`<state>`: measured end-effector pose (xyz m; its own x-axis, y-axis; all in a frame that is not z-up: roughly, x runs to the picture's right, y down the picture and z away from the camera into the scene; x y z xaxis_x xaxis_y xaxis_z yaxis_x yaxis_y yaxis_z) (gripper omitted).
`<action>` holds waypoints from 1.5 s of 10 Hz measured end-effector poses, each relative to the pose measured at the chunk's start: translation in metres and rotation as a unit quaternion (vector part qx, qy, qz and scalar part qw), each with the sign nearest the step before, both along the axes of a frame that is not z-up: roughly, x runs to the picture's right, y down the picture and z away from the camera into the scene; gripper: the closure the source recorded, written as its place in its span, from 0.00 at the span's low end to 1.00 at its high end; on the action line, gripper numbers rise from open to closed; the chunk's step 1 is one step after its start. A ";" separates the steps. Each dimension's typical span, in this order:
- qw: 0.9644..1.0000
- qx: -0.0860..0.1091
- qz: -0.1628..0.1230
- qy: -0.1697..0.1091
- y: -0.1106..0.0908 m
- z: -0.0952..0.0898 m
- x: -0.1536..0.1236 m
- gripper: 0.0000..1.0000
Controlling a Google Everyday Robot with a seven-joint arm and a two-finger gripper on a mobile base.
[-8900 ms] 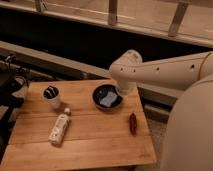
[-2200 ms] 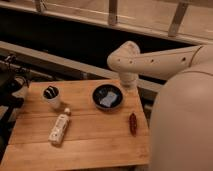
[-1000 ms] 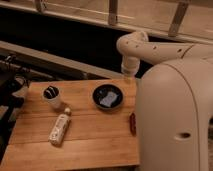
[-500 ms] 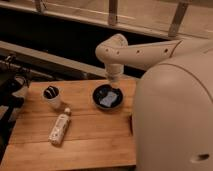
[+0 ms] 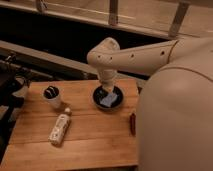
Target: Move the arm in a circular motion
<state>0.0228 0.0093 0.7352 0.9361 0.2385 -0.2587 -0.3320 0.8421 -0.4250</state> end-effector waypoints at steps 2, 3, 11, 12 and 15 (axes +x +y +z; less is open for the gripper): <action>1.000 0.004 -0.002 -0.005 0.007 -0.007 -0.006 1.00; 1.000 0.004 -0.004 -0.009 0.006 -0.007 -0.007 1.00; 1.000 -0.001 0.001 -0.023 -0.005 0.001 0.052 1.00; 1.000 -0.001 -0.002 -0.027 -0.010 0.005 0.062 1.00; 0.999 0.001 -0.013 -0.030 -0.013 0.004 0.071 1.00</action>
